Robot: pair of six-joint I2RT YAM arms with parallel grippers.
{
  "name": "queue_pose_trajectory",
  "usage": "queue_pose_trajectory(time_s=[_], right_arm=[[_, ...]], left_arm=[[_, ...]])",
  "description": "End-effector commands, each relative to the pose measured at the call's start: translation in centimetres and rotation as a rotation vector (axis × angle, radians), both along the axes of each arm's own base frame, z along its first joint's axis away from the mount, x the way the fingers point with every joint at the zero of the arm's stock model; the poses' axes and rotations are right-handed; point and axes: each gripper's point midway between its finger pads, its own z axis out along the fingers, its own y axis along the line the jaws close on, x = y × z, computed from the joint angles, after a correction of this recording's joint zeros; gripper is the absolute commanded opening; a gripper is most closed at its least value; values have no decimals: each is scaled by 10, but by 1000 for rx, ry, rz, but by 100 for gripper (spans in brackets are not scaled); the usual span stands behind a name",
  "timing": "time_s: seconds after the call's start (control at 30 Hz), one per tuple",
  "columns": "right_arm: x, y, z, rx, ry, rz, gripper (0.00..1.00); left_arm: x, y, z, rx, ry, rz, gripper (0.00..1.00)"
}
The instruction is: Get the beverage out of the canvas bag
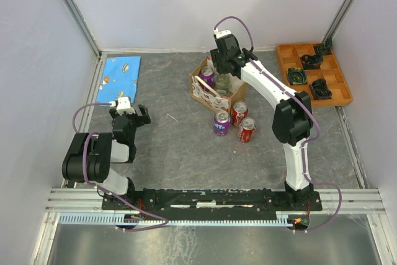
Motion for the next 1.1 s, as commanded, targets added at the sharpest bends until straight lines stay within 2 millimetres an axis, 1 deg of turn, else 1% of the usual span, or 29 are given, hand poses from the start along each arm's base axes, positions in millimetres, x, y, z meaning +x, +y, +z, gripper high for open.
queue_pose_trajectory(time_s=[0.0,0.07,0.17,0.27,0.33,0.43,0.6,0.87,1.07], right_arm=[[0,7,51,59,-110,31,66],[-1,6,62,63,-132,35,67],[-5,9,72,69,-145,49,67],[-11,13,77,69,-150,66,67],[-15,17,76,61,-148,76,67],[-20,21,70,56,-139,84,66],[-22,25,51,50,-105,87,63],[-16,26,33,27,-98,79,61],[-7,23,20,-10,-98,54,61]], left_arm=[[9,4,20,67,-61,0,99],[9,4,20,68,-62,1,99],[9,4,20,68,-61,-1,99],[9,4,19,67,-60,-1,99],[9,4,19,68,-60,-1,99],[9,4,20,68,-61,-1,99],[9,4,20,68,-62,-1,99],[9,4,20,68,-61,-1,99],[9,4,19,68,-60,-1,99]])
